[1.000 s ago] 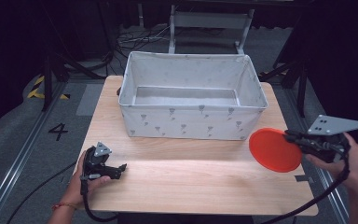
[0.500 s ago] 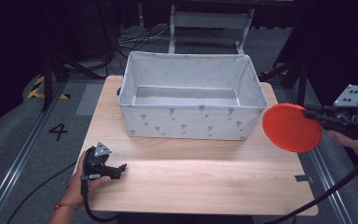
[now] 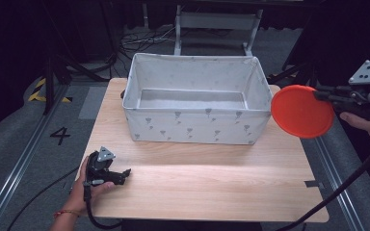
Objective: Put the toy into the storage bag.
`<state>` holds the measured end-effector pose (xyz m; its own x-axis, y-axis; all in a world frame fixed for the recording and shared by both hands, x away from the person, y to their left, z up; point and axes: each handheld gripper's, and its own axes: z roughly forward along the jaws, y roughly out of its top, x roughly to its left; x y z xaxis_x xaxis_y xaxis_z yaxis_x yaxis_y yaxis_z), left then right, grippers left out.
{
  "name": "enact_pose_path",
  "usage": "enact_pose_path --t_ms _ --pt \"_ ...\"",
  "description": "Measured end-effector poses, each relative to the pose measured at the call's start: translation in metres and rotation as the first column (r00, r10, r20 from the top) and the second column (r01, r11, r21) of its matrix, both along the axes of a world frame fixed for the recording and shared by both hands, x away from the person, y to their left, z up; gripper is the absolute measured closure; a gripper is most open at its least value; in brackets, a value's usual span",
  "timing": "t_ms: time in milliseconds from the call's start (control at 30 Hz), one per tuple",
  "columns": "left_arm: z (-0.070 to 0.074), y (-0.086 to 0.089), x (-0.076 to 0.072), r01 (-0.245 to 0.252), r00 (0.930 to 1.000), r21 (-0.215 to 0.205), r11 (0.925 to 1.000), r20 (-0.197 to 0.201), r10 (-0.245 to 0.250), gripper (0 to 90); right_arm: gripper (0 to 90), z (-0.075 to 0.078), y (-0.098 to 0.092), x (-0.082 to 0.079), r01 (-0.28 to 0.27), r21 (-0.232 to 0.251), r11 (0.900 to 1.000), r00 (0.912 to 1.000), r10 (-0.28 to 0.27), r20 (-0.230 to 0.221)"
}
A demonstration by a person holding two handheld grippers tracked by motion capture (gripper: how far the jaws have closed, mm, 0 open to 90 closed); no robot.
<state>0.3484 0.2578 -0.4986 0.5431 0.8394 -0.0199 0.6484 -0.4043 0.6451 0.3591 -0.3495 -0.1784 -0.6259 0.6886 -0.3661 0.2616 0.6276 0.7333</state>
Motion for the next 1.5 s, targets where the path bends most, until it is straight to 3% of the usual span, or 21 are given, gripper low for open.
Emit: enact_pose_path --t_ms 333,500,700,767,967,1300,1500 --pt "0.0 0.0 0.0 0.0 1.0 -0.003 1.0 0.002 0.0 0.5 82.5 0.017 0.013 0.03 -0.006 0.011 1.0 1.0 0.006 0.007" --pt "0.0 0.0 0.0 0.0 1.0 -0.002 1.0 0.003 0.0 0.5 82.5 0.022 0.024 0.05 -0.022 -0.012 1.0 0.9998 0.022 -0.001" --pt "0.0 0.0 0.0 0.0 1.0 -0.002 1.0 0.003 0.0 0.5 82.5 0.026 0.04 0.072 -0.07 0.038 0.997 0.9974 0.07 -0.015" --pt "0.0 0.0 0.0 0.0 1.0 -0.001 1.0 0.0 0.0 0.6 82.5 0.026 0.047 0.079 -0.076 0.034 0.997 0.9969 0.077 -0.018" --pt "0.0 0.0 0.0 -0.003 1.0 0.0 1.0 0.002 0.003 0.6 82.5 0.024 0.063 0.098 -0.098 0.036 0.995 0.9946 0.099 -0.031" --pt "0.0 0.0 0.0 -0.002 1.0 0.0 1.0 0.002 0.002 0.5 82.5 0.007 0.096 0.138 -0.143 0.021 0.989 0.9878 0.144 -0.06" --pt "0.0 0.0 0.0 -0.002 1.0 0.0 1.0 0.001 0.002 0.5 82.5 -0.005 0.101 0.152 -0.167 0.015 0.986 0.9835 0.167 -0.068"
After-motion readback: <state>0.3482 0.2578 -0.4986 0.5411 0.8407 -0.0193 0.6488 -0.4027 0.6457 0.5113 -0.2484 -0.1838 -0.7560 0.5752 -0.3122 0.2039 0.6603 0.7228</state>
